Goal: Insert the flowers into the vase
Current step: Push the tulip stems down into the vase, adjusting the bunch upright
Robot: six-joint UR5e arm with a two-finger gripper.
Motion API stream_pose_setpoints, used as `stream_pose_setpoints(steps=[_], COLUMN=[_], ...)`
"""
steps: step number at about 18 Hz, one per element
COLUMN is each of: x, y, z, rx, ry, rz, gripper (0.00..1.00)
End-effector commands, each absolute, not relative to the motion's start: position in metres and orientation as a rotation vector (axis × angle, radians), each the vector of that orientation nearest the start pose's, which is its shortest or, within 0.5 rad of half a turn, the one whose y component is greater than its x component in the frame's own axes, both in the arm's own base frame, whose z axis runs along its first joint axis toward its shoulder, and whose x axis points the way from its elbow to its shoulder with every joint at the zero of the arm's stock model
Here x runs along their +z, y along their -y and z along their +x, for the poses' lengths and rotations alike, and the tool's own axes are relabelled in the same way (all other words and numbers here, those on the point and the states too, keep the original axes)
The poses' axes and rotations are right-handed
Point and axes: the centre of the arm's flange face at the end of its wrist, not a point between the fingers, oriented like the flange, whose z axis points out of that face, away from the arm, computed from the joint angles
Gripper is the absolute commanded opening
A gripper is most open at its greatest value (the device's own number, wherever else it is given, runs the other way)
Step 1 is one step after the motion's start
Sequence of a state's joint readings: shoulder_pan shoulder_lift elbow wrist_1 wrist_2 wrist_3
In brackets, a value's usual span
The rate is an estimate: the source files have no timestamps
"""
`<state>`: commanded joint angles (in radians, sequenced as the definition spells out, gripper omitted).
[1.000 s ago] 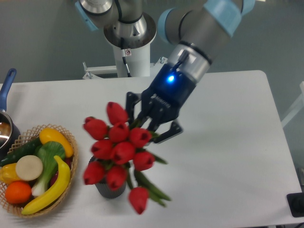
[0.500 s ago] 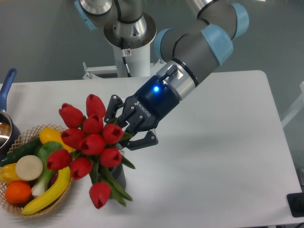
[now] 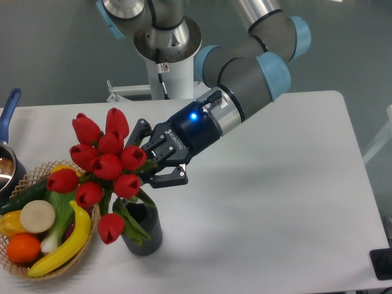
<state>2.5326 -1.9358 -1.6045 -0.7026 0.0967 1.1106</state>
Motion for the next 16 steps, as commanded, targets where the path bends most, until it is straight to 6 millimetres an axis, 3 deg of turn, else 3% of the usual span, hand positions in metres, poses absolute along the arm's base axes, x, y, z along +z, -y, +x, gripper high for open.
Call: stream_pose_setpoints(steps=[5, 9, 16], x=[0.426, 0.428, 0.408], y=[-0.544, -0.545, -0.552], z=[-0.371, -0.378, -0.389], rx=[-0.444, -0.435, -0.454], ry=[-0.46, -0.459, -0.442], rz=[-1.613, -1.61, -1.62], gripper=[0.18, 0.18, 0.18])
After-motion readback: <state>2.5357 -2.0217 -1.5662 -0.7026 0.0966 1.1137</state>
